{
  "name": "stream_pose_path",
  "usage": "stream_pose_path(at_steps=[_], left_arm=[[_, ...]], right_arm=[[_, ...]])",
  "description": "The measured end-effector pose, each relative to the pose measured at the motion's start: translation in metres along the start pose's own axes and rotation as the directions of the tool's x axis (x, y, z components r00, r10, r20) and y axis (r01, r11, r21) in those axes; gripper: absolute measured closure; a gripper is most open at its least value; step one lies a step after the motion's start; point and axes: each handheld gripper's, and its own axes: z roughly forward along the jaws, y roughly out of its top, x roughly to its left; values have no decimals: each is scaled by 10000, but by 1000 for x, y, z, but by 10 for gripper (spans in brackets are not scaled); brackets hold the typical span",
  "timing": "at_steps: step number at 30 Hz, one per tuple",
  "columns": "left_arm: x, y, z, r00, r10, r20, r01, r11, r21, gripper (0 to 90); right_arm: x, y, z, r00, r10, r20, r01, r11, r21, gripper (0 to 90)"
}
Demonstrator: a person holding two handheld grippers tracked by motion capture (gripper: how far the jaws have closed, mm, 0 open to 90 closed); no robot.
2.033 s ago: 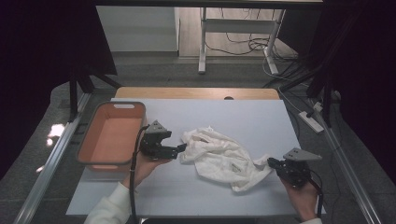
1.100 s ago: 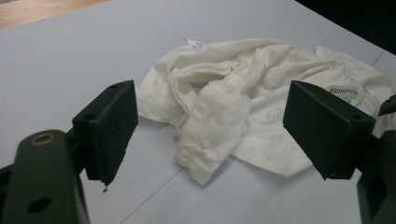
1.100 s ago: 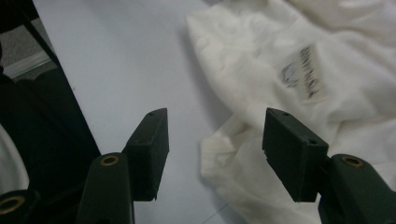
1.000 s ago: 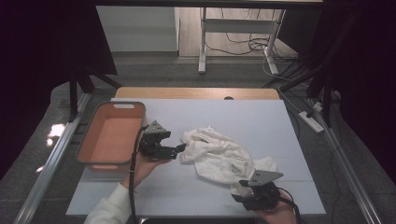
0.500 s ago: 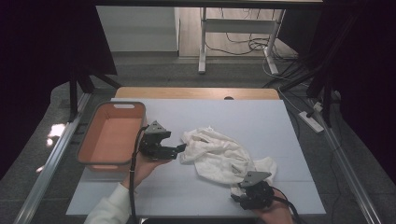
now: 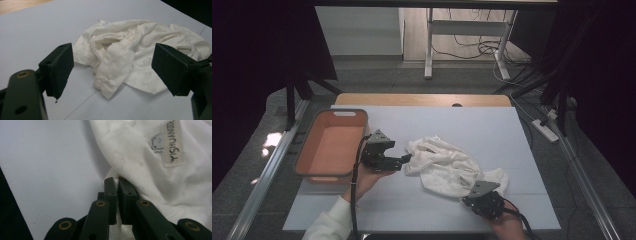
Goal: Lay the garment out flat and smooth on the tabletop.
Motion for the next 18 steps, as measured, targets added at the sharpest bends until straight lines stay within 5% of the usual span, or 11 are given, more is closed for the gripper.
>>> stream_pose_path(at_steps=[4, 12, 18], left_arm=[[0, 0, -1, 10000, -7, -10, 7, 10000, -46, 187], [1, 0, -3, 10000, -26, -47, 26, 10000, -72, 186], [2, -1, -5, 9999, -76, -104, 75, 9999, -87, 186]], right_arm=[[6, 7, 5, 9973, 91, -727, -108, 9997, -233, 861], [27, 32, 21, 9864, -413, -1592, 335, 9981, -517, 862], [35, 43, 28, 9768, -362, -2111, 181, 9960, -871, 862]])
